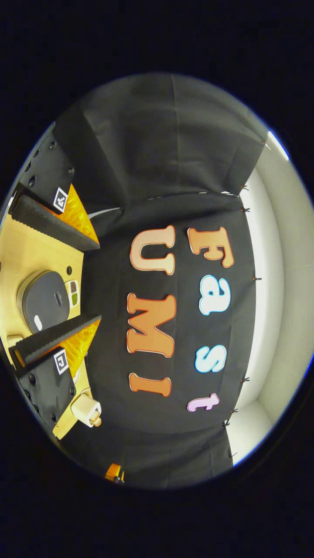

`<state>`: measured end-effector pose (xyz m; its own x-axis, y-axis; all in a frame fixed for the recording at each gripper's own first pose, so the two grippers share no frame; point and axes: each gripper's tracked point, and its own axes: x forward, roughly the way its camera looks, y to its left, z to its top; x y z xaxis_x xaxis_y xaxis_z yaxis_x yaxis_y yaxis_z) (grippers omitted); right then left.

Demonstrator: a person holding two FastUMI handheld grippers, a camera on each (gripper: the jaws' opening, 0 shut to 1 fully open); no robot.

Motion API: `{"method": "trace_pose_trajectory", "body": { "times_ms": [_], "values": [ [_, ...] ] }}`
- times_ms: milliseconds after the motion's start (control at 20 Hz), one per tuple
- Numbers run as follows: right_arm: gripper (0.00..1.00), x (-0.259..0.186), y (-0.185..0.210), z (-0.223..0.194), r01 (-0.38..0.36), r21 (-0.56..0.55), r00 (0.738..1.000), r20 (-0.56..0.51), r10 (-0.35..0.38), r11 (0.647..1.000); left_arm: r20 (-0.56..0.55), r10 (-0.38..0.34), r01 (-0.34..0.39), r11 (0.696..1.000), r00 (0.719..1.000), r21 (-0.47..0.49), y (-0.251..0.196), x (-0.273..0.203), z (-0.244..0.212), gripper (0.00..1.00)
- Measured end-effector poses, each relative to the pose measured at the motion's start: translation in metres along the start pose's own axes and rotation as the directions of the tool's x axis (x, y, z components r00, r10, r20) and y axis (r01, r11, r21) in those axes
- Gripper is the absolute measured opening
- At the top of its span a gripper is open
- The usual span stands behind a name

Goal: Close the left gripper, press the button to open the rice cooker; take a wooden spoon from the chopstick holder with the right hand, scoop a spoonful of rice and pour it into the rice cooker, then put the wooden spoon back into the chopstick holder.

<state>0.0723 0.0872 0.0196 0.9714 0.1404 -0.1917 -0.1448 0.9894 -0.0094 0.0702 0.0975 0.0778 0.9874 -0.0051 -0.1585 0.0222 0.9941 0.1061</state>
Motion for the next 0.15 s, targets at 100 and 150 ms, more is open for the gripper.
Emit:
{"method": "trace_pose_trajectory", "body": {
  "times_ms": [100, 150],
  "values": [
    [0.95, -0.0024, -0.0075, 0.0063, 0.021, -0.004, 1.000, 0.020, -0.021, 1.000, 0.011, 0.036, -0.036, 0.999, 0.999, 0.024, 0.0121, -0.0084, 0.0036, 1.00],
    [0.95, -0.0036, -0.0113, 0.0074, 0.030, -0.005, 0.999, 0.026, -0.030, 1.000, 0.015, 0.055, -0.055, 0.998, 0.998, 0.025, 0.0165, -0.0113, 0.0054, 1.00]
  ]
}}
